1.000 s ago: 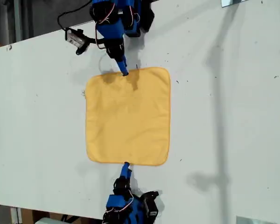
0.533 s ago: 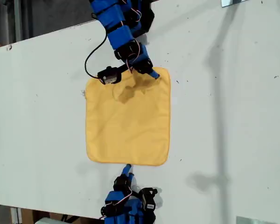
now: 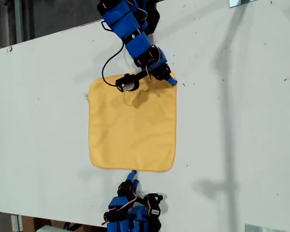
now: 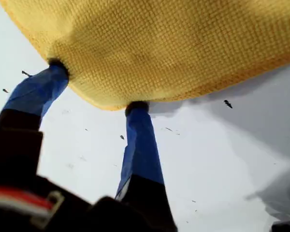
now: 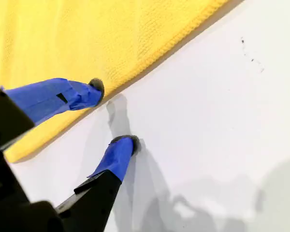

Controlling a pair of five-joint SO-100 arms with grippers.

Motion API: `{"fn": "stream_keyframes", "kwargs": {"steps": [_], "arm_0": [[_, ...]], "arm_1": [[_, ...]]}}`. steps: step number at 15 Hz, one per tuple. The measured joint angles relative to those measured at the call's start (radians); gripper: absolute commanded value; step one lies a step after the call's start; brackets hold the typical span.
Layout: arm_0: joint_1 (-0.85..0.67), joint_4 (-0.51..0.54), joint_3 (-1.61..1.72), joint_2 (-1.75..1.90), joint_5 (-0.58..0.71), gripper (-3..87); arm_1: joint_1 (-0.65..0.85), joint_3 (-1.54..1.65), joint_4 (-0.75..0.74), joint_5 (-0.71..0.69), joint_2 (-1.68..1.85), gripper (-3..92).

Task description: Grasp corners of a square towel and fold twice.

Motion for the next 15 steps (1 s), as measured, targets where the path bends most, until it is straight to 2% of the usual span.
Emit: {"fn": "stream_keyframes", "kwargs": {"steps": [1, 4, 6, 7, 9, 10, 11, 15], "arm_0": [[0.000, 0.000, -0.002, -0.003, -0.006, 18.1], [0.014, 0.000, -0.011, -0.015, -0.014, 18.4], [0.081, 0.011, -0.092, -0.112, -0.051, 18.4], [0.156, 0.048, -0.215, -0.278, -0.103, 20.2], [0.333, 0.262, -0.649, -0.752, -0.202, 22.8], [0.407, 0.318, -0.864, -0.939, -0.242, 23.6], [0.476, 0.324, -0.980, -1.040, -0.287, 24.4], [0.675, 0.276, -1.083, -1.127, -0.506, 25.0]], "arm_1": [[0.018, -0.026, -0.002, -0.011, -0.029, 0.0], [0.035, -0.152, 0.005, -0.040, -0.150, -0.1], [0.035, -0.229, 0.035, -0.052, -0.210, -0.1], [0.035, -0.238, 0.040, -0.051, -0.213, -0.1], [0.034, -0.241, 0.043, -0.052, -0.222, -0.1], [0.032, -0.249, 0.046, -0.052, -0.230, -0.1], [0.026, -0.250, 0.048, -0.052, -0.235, -0.1], [0.011, -0.252, 0.031, -0.052, -0.242, -0.1]]}}
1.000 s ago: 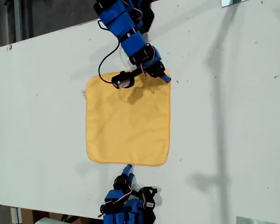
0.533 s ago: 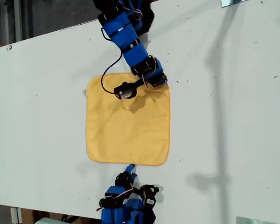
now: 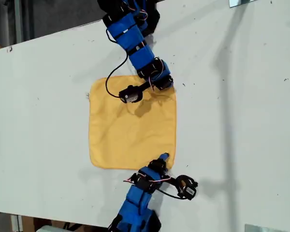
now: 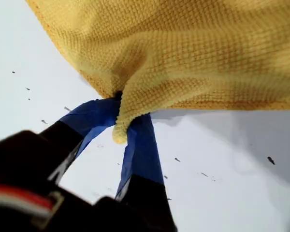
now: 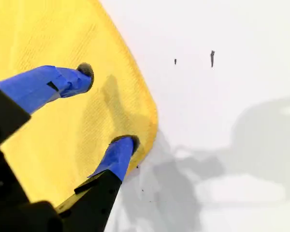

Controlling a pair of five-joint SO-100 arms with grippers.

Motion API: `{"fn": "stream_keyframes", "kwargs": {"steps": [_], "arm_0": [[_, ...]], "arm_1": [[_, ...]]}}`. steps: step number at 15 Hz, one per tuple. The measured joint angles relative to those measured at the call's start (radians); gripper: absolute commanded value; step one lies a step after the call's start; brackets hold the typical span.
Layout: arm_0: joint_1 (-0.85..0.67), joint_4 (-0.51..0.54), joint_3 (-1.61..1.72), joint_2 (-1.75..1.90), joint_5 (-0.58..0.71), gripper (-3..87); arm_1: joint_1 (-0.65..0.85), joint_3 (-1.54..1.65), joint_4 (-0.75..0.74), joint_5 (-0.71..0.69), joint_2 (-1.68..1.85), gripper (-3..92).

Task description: Grasp corners of a square towel and fold twice.

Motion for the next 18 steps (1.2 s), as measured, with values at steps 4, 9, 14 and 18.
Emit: {"fn": "stream_keyframes", "kwargs": {"steps": [4, 9, 14, 18], "arm_0": [[0.044, 0.069, 0.000, -0.040, -0.161, 25.3], [0.044, -0.126, 0.040, -0.158, -0.161, -0.1], [0.037, -0.080, -0.150, -0.284, -0.092, -0.1], [0.038, 0.296, -0.479, -0.293, 0.012, -0.1]], "arm_1": [[-0.005, -0.003, -0.020, 0.000, -0.009, -0.1], [-0.012, -0.005, -0.020, 0.000, -0.011, -0.1], [-0.018, -0.046, 0.035, 0.000, -0.008, -0.1], [-0.002, -0.233, 0.319, -0.031, 0.101, -0.1]]}}
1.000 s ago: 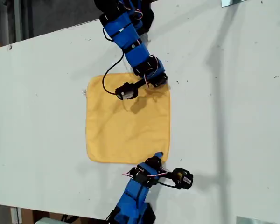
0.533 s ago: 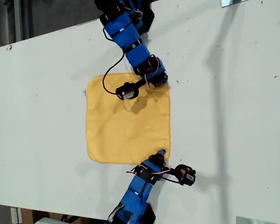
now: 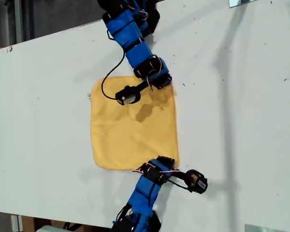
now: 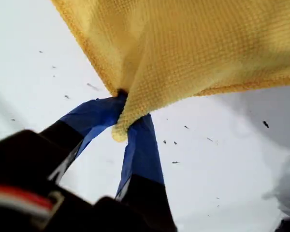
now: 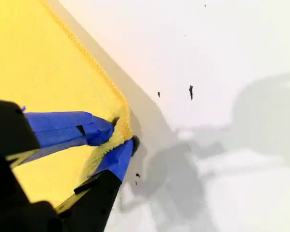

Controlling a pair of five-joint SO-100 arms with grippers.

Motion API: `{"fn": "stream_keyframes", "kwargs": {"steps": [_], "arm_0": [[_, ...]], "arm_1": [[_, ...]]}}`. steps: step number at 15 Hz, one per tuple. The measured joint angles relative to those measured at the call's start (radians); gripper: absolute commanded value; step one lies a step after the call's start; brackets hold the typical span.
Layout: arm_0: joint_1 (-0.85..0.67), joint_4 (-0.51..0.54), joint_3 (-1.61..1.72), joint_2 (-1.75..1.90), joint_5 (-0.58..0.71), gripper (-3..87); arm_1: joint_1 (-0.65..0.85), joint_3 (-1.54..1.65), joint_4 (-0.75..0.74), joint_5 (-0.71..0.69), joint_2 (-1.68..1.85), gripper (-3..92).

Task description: Grasp corners of a square towel and fold twice.

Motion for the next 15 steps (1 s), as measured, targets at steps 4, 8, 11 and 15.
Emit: {"fn": "stream_keyframes", "kwargs": {"steps": [4, 8, 11, 15], "arm_0": [[-0.183, 0.153, -0.061, 0.193, 0.268, -0.1], [-0.588, 0.167, -0.058, 0.428, 0.652, -0.1], [-0.876, 0.186, -0.216, 0.436, 0.881, -0.1], [-1.223, 0.166, -0.396, 0.213, 1.078, -0.1]], "arm_1": [[0.275, 0.003, 0.064, -0.198, 0.405, -0.1], [0.707, -0.097, 0.083, -0.499, 0.425, -0.1], [0.957, -0.238, 0.077, -0.629, 0.327, -0.1], [1.170, -0.318, -0.032, -0.716, 0.238, -0.1]]}}
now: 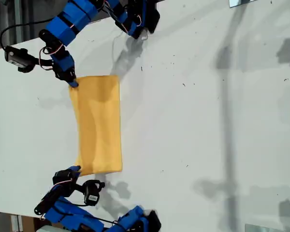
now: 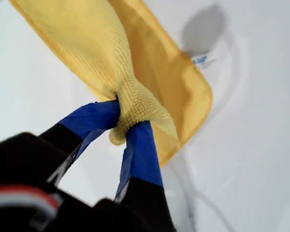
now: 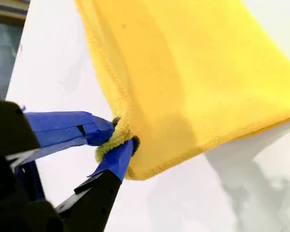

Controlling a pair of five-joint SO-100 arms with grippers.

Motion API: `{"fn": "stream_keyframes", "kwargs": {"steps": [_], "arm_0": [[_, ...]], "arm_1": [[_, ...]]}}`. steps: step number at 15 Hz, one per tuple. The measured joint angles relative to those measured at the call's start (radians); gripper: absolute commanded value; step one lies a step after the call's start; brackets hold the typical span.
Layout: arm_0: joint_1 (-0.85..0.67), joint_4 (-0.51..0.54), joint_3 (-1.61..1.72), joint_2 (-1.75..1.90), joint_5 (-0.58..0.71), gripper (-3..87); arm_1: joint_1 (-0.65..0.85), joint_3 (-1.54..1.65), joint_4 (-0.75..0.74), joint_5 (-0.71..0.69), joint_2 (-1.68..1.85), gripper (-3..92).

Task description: Grasp corners of a square towel and fold twice.

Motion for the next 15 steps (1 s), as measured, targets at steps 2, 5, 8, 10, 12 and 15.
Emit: {"fn": "stream_keyframes", "kwargs": {"steps": [2, 5, 8, 10, 12, 15], "arm_0": [[-0.094, -0.075, -0.040, -0.066, 0.060, -0.1], [-0.190, -0.153, -0.109, -0.229, 0.086, -0.1], [-0.229, -0.163, -0.103, -0.334, 0.071, -0.1], [-0.204, -0.121, -0.097, -0.325, 0.031, -0.1], [-0.144, -0.037, -0.087, -0.261, -0.032, -0.1], [-0.021, 0.014, 0.046, -0.104, -0.066, -0.1]], "arm_1": [[0.086, 0.000, -0.080, -0.032, -0.040, -0.1], [0.164, -0.028, -0.184, -0.052, -0.245, -0.1], [0.161, -0.055, -0.209, -0.052, -0.439, -0.1], [0.135, -0.057, -0.181, -0.052, -0.437, -0.1], [0.098, -0.052, -0.097, -0.052, -0.357, -0.1], [0.035, 0.031, 0.020, -0.044, -0.179, -0.1]]}}
